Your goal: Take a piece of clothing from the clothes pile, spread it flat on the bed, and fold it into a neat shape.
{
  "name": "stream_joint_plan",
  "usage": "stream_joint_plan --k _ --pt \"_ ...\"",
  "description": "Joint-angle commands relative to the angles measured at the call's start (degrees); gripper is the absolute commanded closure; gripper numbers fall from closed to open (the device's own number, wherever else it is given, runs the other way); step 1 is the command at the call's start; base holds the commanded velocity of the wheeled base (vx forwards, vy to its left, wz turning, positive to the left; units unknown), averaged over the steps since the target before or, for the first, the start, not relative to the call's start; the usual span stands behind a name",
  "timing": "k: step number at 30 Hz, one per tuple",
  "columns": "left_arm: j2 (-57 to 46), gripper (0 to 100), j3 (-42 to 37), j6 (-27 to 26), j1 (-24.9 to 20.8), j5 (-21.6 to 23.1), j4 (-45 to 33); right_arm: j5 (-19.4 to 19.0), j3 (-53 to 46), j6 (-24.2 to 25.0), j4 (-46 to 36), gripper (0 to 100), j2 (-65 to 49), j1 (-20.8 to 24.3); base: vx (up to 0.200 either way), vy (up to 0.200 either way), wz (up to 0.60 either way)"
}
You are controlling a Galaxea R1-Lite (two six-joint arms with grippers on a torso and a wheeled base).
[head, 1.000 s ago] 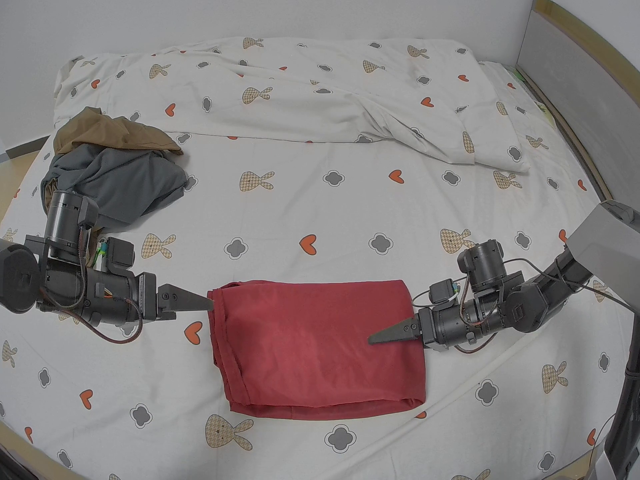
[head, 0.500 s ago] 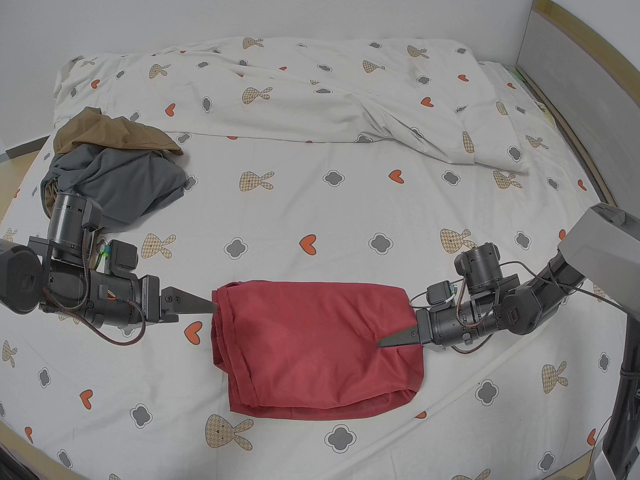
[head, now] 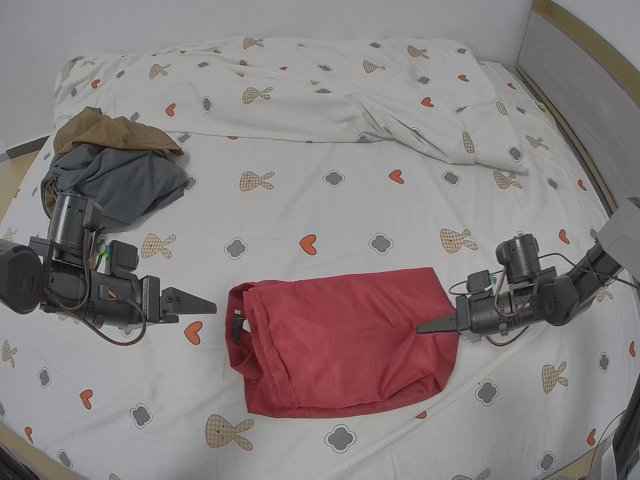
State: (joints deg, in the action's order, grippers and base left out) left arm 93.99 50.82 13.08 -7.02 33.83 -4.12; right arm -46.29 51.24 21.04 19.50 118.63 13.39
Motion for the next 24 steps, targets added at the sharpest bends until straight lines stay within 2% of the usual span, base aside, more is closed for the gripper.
stream_joint_plan --k 1,12,18,24 --pt "0.58 0 -0.02 0.02 -0.10 0.01 -0.01 0.94 -2.90 -0.12 -0.17 100 -5.60 -2.57 0.000 0.000 0.00" --pt "0.67 0 -0.20 0.02 -0.54 0.01 -0.01 1.38 -2.28 -0.21 -0.08 100 -4.72 -2.14 0.000 0.000 0.00" --pt "0.76 0 -0.20 0.02 -0.54 0.01 0.08 8.67 -2.72 -0.21 -0.17 100 -2.96 -4.51 0.000 0.000 0.00" --pt "1.72 0 -0.20 -0.34 -0.54 -0.08 0.17 9.29 -3.34 -0.47 -0.43 100 -5.07 -8.64 0.000 0.000 0.00"
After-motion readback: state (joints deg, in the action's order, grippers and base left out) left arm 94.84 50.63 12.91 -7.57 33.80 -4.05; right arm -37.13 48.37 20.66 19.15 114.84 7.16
